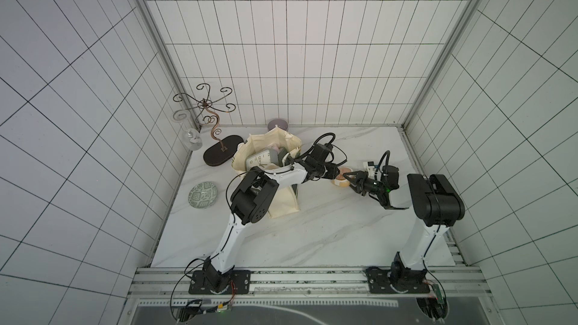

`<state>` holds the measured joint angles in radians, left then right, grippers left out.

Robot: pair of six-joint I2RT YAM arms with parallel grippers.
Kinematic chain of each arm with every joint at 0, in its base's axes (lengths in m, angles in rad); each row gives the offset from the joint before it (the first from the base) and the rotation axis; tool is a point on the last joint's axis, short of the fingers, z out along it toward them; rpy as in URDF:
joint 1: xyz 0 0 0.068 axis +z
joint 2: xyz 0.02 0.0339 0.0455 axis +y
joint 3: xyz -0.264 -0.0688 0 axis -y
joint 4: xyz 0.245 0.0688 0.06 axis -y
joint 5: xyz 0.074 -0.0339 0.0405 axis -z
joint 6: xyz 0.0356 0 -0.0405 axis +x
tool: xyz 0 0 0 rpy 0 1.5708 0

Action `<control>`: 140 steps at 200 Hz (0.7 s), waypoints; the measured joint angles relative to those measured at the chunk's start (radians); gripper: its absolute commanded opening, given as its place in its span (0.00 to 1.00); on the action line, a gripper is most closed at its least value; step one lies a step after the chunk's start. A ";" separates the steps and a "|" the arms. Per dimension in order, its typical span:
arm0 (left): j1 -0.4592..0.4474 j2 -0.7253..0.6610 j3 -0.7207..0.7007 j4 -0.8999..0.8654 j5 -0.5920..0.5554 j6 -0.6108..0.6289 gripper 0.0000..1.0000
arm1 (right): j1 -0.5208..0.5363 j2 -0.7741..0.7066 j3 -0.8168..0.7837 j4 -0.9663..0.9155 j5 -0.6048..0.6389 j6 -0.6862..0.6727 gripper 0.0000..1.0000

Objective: Put the alarm clock into the canvas bag
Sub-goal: Pick up the alarm from the center of the board, then place the alarm at the canvas bag.

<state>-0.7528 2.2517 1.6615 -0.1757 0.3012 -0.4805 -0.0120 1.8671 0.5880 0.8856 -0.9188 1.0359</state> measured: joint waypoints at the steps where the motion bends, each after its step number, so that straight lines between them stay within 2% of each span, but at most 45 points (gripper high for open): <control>1: -0.001 -0.002 0.000 -0.002 0.000 0.001 0.30 | -0.001 -0.002 -0.001 -0.002 0.001 0.000 0.31; 50: -0.068 -0.169 0.002 -0.071 -0.051 0.049 0.33 | -0.037 -0.300 -0.020 -0.228 0.065 -0.133 0.32; 89: -0.118 -0.376 0.017 -0.076 -0.047 0.085 0.44 | -0.042 -0.585 0.003 -0.527 0.163 -0.299 0.31; 117: -0.102 -0.586 -0.042 -0.076 -0.085 0.123 0.56 | -0.005 -0.719 0.132 -0.730 0.243 -0.406 0.31; 127: -0.087 -0.681 -0.084 -0.081 -0.109 0.140 0.63 | 0.033 -0.741 0.201 -0.774 0.266 -0.438 0.31; 140: -0.056 -0.798 -0.132 -0.099 -0.138 0.150 0.67 | 0.102 -0.745 0.299 -0.805 0.283 -0.469 0.31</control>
<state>-0.8085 1.4536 1.5295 -0.2745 0.1635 -0.3309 0.0902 1.1225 0.8871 0.0803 -0.6361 0.5667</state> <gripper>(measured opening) 0.638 0.394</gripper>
